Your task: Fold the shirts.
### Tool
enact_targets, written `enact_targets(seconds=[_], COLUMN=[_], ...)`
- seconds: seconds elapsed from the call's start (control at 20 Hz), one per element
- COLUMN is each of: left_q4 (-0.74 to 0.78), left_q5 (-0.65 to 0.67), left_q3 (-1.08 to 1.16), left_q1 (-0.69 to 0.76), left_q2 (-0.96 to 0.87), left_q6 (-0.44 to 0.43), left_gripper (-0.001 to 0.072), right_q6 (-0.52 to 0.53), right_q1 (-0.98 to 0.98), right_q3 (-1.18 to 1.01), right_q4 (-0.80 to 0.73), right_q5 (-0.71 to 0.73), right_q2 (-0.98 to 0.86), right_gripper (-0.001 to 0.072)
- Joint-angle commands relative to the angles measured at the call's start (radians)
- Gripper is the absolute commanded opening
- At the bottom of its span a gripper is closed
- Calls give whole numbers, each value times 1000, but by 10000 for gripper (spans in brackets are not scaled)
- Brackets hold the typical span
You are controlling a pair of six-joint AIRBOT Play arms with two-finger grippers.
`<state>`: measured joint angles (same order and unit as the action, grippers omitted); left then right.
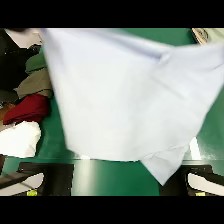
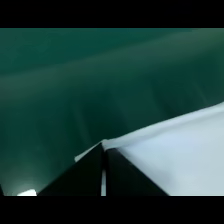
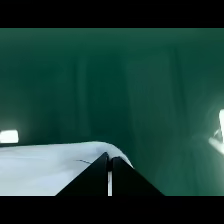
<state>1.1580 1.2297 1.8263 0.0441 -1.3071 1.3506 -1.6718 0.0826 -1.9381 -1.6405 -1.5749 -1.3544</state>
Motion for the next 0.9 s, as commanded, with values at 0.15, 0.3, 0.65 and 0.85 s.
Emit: enact_targets(seconds=[0.15, 0.3, 0.65, 0.85], left_q4=[-18, -19, -12, -8], left_q5=[-125, -323, -392, -400], left_q3=[-95, -95, -132, -263], left_q1=[-1, 0, 0, 0], left_q2=[-344, -377, -378, -378], left_q6=[-28, -50, -192, -208], left_gripper=[21, 21, 21, 21], right_q6=[83, 84, 96, 119], right_q1=[-163, -165, -160, -109], right_q3=[94, 61, 175, 416], right_q4=[202, 213, 257, 187], right_q5=[132, 304, 412, 468], right_q2=[-301, -352, -345, -257], right_gripper=[10, 10, 10, 9])
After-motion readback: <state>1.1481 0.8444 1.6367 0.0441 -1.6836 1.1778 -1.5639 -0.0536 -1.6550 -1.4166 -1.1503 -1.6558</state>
